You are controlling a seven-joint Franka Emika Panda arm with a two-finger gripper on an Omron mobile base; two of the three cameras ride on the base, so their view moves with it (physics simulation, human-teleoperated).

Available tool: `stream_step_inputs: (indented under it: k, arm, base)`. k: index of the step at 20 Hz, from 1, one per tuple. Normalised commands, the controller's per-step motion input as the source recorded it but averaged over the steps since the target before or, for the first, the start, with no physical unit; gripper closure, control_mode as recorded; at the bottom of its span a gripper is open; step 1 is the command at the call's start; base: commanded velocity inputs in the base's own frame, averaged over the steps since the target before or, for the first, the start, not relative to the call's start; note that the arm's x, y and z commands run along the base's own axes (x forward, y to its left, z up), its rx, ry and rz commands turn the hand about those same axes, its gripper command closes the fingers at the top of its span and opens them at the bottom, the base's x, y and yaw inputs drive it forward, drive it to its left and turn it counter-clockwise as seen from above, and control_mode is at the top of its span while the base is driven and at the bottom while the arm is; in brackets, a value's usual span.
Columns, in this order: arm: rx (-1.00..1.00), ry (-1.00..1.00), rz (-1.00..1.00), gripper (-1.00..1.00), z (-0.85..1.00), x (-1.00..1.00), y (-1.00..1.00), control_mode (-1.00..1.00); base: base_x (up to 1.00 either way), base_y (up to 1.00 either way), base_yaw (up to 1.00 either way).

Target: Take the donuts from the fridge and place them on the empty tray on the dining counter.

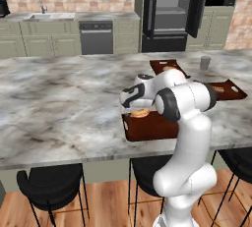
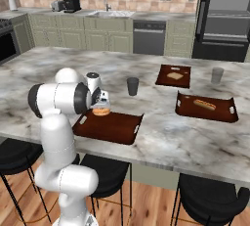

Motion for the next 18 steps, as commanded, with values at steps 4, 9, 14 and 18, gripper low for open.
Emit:
stream_step_inputs:
  k: [4, 9, 14, 18]
  arm:
    - [0.0, -0.04, -0.04, -1.0, -0.44, -1.0, 0.0, -1.0]
    - [0.0, -0.12, -0.02, -1.0, -0.23, -0.13, -0.01, -1.0]
    - [0.0, -0.03, 0.0, -1.0, 0.04, 0.44, -0.09, -1.0]
    - [0.0, 0.0, 0.0, -1.0, 0.57, -0.24, -0.01, -1.0]
  base:
    - [0.0, 0.0, 0.0]
    - [0.0, 0.0, 0.0]
    - [0.0, 0.0, 0.0]
    - [0.0, 0.0, 0.0]
